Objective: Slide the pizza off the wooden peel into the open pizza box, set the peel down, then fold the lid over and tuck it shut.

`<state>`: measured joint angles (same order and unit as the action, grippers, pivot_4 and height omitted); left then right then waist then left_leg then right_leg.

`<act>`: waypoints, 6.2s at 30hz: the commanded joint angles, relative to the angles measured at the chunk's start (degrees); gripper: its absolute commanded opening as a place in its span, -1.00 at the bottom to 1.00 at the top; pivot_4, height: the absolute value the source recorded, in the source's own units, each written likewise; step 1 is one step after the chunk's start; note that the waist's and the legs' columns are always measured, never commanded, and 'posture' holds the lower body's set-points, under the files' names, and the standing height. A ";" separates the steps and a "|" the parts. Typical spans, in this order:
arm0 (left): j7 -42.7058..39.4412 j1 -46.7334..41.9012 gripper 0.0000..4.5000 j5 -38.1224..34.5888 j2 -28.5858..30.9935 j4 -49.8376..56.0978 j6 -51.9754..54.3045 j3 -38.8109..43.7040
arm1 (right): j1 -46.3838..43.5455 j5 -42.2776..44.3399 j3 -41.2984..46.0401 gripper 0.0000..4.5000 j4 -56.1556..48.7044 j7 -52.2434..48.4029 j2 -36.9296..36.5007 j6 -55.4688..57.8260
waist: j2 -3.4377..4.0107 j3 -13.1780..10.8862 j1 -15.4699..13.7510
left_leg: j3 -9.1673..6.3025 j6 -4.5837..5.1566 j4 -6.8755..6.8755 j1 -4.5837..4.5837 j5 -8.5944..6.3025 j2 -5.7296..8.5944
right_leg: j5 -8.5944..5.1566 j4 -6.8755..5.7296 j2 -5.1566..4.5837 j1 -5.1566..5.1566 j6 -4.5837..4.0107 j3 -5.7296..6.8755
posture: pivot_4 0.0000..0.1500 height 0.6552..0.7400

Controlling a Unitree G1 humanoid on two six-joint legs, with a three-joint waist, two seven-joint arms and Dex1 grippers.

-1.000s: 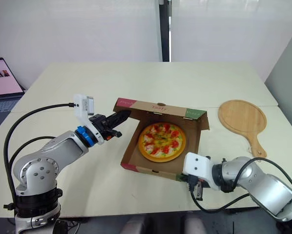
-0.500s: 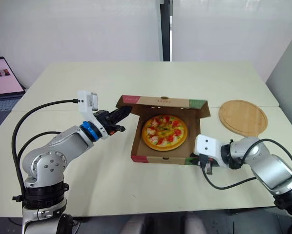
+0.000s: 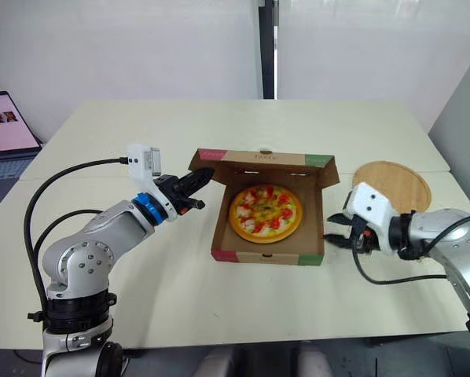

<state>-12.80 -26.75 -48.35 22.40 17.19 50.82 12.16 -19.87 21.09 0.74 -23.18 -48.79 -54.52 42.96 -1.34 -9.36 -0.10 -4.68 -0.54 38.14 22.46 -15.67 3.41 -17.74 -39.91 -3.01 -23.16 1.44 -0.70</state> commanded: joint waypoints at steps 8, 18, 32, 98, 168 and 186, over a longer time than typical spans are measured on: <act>-2.40 2.06 -1.00 -0.45 1.35 3.42 0.13 0.30 | -12.90 -6.68 -2.98 -0.99 10.11 8.01 9.43 -2.89 | 0.00 0.00 -0.02 | -0.02 0.00 -0.02 0.04 -0.01 0.04 | 0.00 0.04 -0.03 -0.03 0.00 0.00 | 1.00 1.00; -6.56 1.39 -1.00 -0.15 2.63 2.08 -0.72 -0.45 | -15.30 -4.28 -2.78 -0.99 10.93 5.60 13.96 -3.36 | 0.00 0.00 0.22 | -0.02 0.01 -0.02 0.03 -0.01 0.02 | 0.01 0.02 -0.02 -0.05 0.00 0.01 | 1.00 1.00; -15.83 -0.26 -1.00 3.50 7.30 -2.17 -3.26 -1.47 | -15.46 -5.21 -2.50 -0.99 12.44 5.30 14.75 -4.98 | 0.00 0.00 0.35 | -0.01 0.01 -0.04 0.03 -0.01 0.01 | 0.01 0.02 -0.02 -0.07 0.00 0.00 | 1.00 1.00; -23.44 13.65 -1.00 8.51 10.24 4.72 -9.05 -2.67 | -4.08 3.54 2.76 -0.99 0.15 2.62 10.49 -1.73 | 0.01 0.00 0.38 | 0.03 0.21 -0.08 -0.03 -0.13 -0.03 | 0.01 0.03 -0.01 -0.03 0.00 -0.04 | 1.00 1.00; -46.21 5.47 -0.99 18.35 23.90 -6.37 -7.97 -12.46 | 2.22 2.64 -1.63 -1.00 -2.16 4.26 13.59 -3.65 | 0.06 -0.03 0.58 | -0.01 0.35 -0.08 0.00 -0.21 -0.03 | 0.00 0.02 -0.02 -0.06 -0.01 0.00 | 1.00 1.00; -50.87 -4.63 -0.99 13.08 27.46 -12.32 -4.55 -7.25 | 2.41 2.77 -1.38 -1.00 -2.70 5.08 13.43 -3.35 | 0.06 -0.03 0.52 | -0.04 0.35 -0.04 0.01 -0.20 -0.01 | 0.00 0.01 -0.02 -0.04 -0.01 0.05 | 1.00 1.00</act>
<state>-62.55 -30.18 -34.57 49.77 4.69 46.21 4.84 -17.09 23.35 -1.20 -23.36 -43.64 -41.15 40.40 -1.27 -9.39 0.41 -4.72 -0.19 38.10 22.47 -15.87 3.40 -17.73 -39.90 -3.03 -23.21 1.43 -0.65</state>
